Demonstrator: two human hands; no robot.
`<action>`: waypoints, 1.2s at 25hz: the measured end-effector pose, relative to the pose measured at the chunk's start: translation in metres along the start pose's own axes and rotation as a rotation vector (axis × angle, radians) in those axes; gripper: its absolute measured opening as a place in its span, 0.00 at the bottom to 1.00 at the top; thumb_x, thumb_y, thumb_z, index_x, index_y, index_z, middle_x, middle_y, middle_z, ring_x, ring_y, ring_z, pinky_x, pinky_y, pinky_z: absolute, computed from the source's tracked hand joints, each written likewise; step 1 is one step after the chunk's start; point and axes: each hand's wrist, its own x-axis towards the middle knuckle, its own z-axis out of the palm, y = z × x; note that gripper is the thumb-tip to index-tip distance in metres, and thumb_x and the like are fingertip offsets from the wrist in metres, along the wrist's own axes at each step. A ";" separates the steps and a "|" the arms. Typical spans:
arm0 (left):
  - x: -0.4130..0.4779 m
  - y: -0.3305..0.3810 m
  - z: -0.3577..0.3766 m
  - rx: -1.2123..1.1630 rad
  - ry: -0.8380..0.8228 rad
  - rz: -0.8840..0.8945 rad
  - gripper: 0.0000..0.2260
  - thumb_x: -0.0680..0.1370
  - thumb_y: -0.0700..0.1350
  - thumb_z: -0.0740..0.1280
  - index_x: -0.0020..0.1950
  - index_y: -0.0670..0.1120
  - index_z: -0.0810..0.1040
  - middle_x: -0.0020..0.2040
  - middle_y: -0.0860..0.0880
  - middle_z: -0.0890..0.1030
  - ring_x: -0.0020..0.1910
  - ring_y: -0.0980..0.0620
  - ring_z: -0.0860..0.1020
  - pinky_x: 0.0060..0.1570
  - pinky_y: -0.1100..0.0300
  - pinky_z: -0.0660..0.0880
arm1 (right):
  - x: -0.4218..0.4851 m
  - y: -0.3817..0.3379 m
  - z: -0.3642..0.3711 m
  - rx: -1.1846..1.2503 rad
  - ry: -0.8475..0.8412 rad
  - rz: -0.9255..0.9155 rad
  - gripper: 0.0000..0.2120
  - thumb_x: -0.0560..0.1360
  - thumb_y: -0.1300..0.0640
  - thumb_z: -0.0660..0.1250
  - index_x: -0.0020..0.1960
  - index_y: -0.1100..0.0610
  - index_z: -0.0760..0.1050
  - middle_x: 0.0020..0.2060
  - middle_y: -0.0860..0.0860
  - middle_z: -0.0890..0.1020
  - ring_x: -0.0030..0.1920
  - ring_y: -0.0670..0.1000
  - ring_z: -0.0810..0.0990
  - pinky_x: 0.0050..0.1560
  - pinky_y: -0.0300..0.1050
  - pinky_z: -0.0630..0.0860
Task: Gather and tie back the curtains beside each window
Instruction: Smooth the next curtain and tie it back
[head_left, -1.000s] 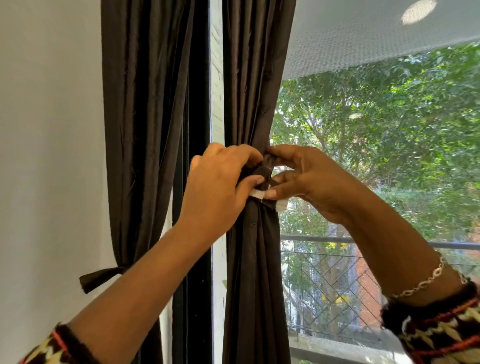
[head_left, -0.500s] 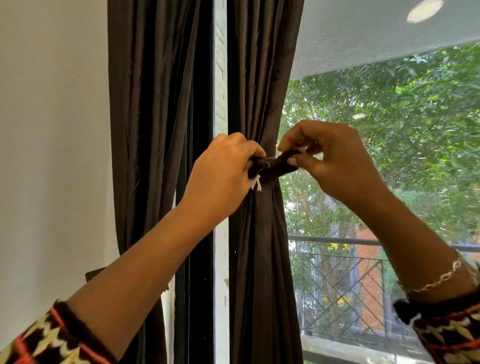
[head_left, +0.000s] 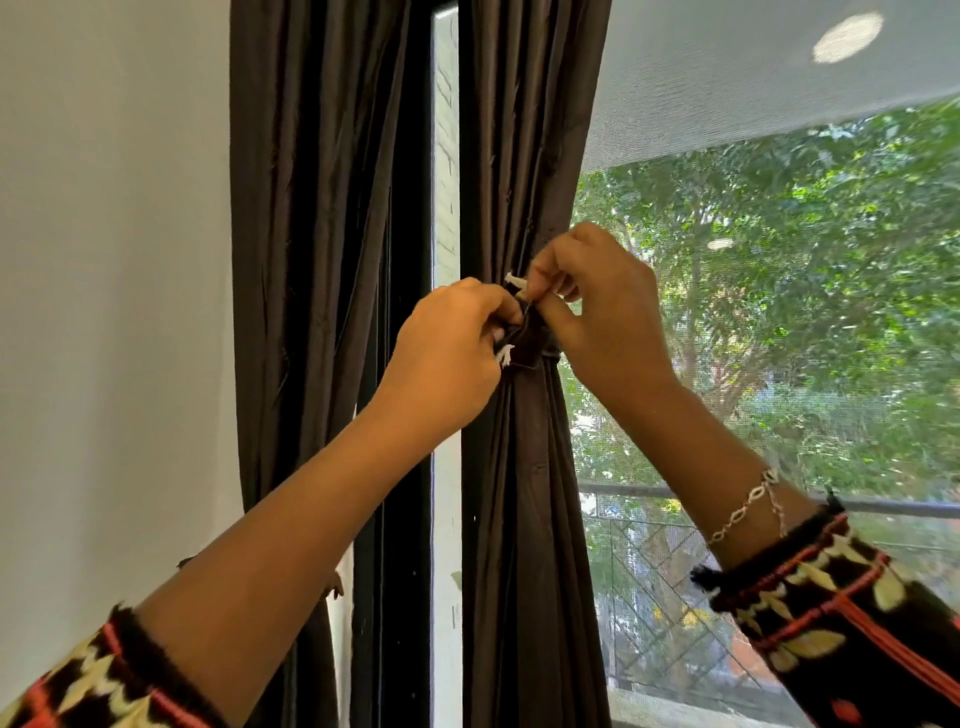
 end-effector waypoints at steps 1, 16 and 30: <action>0.000 -0.001 0.000 -0.037 0.005 -0.023 0.11 0.76 0.31 0.60 0.55 0.39 0.79 0.54 0.42 0.79 0.55 0.44 0.76 0.57 0.50 0.72 | -0.003 0.000 0.002 -0.003 0.014 0.001 0.05 0.66 0.71 0.65 0.38 0.63 0.76 0.36 0.53 0.76 0.38 0.51 0.73 0.39 0.38 0.67; 0.003 -0.013 -0.001 -0.182 0.051 -0.144 0.09 0.76 0.30 0.61 0.49 0.41 0.78 0.45 0.48 0.78 0.48 0.52 0.77 0.48 0.64 0.73 | -0.023 -0.004 0.005 -0.254 -0.214 -0.056 0.13 0.67 0.66 0.63 0.51 0.62 0.79 0.41 0.57 0.81 0.48 0.62 0.75 0.48 0.54 0.66; 0.002 -0.006 -0.001 0.193 -0.014 -0.062 0.13 0.74 0.32 0.61 0.54 0.44 0.78 0.53 0.45 0.76 0.56 0.46 0.71 0.47 0.57 0.69 | -0.025 0.006 -0.007 0.121 -0.403 -0.046 0.17 0.61 0.72 0.62 0.43 0.53 0.67 0.38 0.40 0.69 0.43 0.54 0.68 0.43 0.47 0.67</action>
